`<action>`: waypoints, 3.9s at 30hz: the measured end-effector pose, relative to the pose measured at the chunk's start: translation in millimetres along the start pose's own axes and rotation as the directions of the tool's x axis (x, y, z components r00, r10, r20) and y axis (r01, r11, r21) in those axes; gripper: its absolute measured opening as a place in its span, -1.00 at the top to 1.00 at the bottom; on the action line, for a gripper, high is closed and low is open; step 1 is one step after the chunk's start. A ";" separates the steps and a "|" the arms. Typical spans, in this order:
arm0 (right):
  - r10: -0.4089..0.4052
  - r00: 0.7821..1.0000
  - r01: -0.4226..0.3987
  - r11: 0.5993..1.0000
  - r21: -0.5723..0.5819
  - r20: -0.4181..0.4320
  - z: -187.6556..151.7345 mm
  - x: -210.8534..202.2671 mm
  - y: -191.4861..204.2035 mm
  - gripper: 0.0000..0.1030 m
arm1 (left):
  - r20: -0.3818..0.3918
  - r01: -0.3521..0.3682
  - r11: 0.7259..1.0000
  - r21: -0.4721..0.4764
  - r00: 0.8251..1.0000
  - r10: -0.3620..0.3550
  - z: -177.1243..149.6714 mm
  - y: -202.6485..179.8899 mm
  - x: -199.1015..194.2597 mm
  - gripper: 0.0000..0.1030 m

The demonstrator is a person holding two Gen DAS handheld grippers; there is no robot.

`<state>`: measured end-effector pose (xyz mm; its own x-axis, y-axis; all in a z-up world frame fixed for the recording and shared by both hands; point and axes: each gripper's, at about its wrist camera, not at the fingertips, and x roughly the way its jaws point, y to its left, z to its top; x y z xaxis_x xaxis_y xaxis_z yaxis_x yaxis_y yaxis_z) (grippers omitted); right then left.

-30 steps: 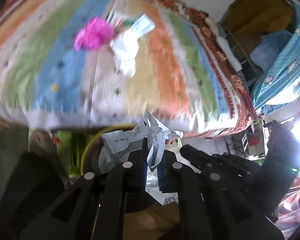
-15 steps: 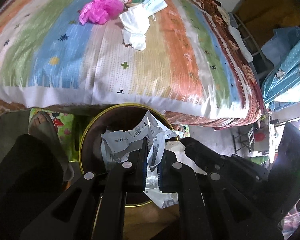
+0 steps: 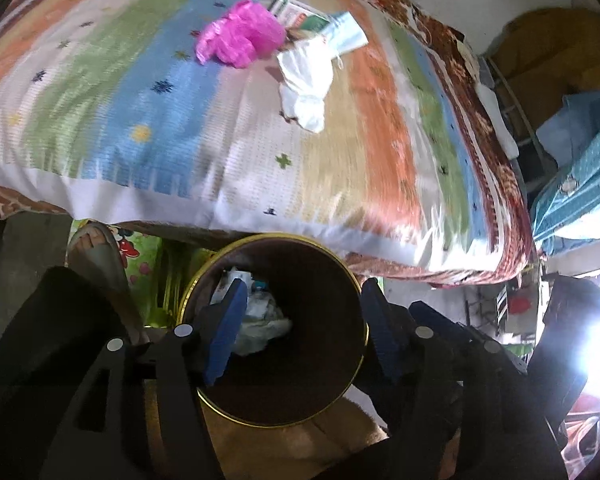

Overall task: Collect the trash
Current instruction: 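Move both tools back up toward the pink bag and white tissue, then grasp the white paper wrapper with the left tool while the right grasps the white tissue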

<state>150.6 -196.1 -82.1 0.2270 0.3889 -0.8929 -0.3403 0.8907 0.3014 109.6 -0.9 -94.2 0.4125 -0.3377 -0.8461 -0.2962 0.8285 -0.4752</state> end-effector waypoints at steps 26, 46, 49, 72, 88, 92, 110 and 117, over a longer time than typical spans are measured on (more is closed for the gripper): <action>-0.051 0.987 0.073 0.988 -0.136 0.155 69.5 -6.0 26.9 -0.29 | 0.251 -0.133 0.986 0.097 0.962 0.105 103.1 -0.3 -44.5 -0.55; -0.050 0.984 0.081 0.981 -0.176 0.171 107.2 45.0 25.8 -0.52 | 0.147 0.074 0.955 0.287 0.982 -0.120 151.6 -8.9 19.4 -0.55; -0.054 0.983 0.086 0.980 -0.178 0.176 112.9 54.5 25.5 -0.52 | 0.148 0.081 0.950 0.301 0.980 -0.130 157.1 -10.8 27.3 -0.55; -0.027 0.993 0.043 0.991 -0.127 0.118 152.5 131.1 11.3 -0.35 | 0.090 0.160 0.950 0.269 0.977 -0.191 205.6 13.7 75.3 -0.30; -0.050 0.995 0.060 0.993 -0.107 0.091 161.3 155.9 12.8 0.14 | 0.047 0.125 0.935 0.332 0.988 -0.149 205.4 6.2 107.5 -0.23; -0.086 0.992 0.097 0.989 -0.115 0.097 160.3 158.1 13.3 0.49 | 0.043 0.120 0.931 0.344 0.989 -0.143 203.3 -0.6 112.5 -0.11; -0.062 0.994 0.073 0.990 -0.117 0.095 151.2 149.6 13.5 0.93 | 0.049 0.098 0.947 0.306 0.992 -0.118 208.3 -6.8 110.0 0.97; -0.041 0.996 0.049 0.993 -0.103 0.084 145.9 150.1 16.1 0.93 | 0.057 0.151 0.967 0.206 0.985 -0.166 214.3 1.5 110.9 0.27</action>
<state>312.3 -89.1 -162.5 0.3165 0.3709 -0.8731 -0.4210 0.8797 0.2211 339.5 58.6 -136.9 0.5043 -0.4443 -0.7404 -0.0465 0.8422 -0.5371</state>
